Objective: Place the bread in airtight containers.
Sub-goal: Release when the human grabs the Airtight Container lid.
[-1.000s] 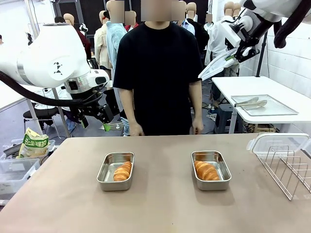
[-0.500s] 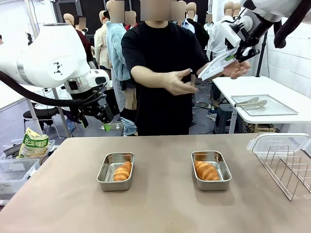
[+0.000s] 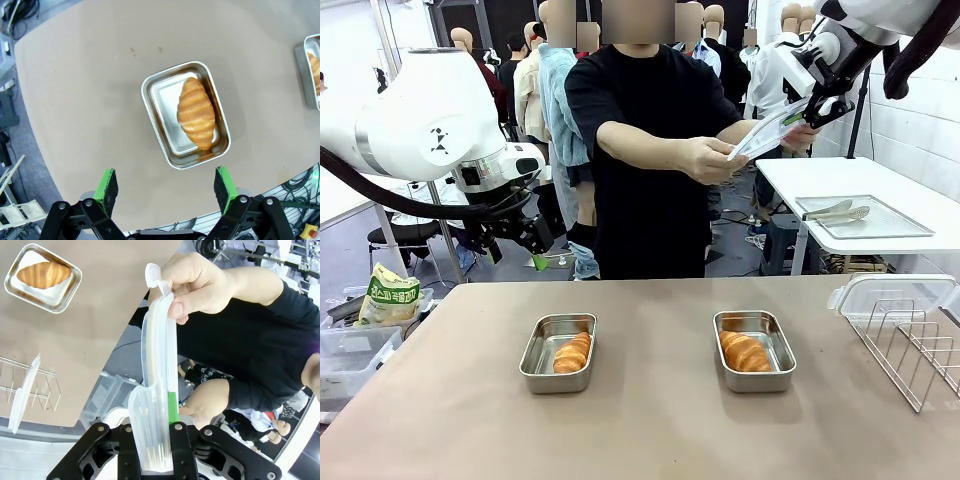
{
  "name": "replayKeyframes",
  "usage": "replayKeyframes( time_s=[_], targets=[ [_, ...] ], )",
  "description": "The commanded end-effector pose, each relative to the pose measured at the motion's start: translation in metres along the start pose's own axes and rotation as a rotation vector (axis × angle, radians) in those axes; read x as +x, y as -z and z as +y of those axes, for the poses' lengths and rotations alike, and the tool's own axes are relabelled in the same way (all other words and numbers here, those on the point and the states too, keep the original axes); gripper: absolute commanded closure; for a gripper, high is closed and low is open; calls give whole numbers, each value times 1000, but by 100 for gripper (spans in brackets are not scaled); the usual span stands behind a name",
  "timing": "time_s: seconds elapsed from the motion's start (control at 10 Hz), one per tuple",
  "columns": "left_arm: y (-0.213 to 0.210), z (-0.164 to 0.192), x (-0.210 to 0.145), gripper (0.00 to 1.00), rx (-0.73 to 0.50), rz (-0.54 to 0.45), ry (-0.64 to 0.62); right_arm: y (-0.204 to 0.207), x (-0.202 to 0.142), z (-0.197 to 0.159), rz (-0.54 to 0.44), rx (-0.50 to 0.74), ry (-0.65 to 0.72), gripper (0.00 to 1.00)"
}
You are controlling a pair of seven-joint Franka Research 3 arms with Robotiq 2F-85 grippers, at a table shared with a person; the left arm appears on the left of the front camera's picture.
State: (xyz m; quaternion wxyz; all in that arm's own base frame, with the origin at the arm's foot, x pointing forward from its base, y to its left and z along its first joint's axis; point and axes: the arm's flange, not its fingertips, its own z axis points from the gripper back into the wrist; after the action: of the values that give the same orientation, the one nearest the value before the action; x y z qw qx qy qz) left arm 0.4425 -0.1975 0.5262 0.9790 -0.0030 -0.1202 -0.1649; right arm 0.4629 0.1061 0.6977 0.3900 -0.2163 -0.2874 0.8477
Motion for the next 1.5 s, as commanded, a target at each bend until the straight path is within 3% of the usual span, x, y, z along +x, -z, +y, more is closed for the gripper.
replayKeyframes(
  time_s=[0.0,1.4],
  targets=[
    [-1,1,0,0,23,3,-16,0,2,4,-3,-7,3,100],
    [-1,1,0,0,23,3,-16,0,2,4,-3,-7,3,100]
  ],
)
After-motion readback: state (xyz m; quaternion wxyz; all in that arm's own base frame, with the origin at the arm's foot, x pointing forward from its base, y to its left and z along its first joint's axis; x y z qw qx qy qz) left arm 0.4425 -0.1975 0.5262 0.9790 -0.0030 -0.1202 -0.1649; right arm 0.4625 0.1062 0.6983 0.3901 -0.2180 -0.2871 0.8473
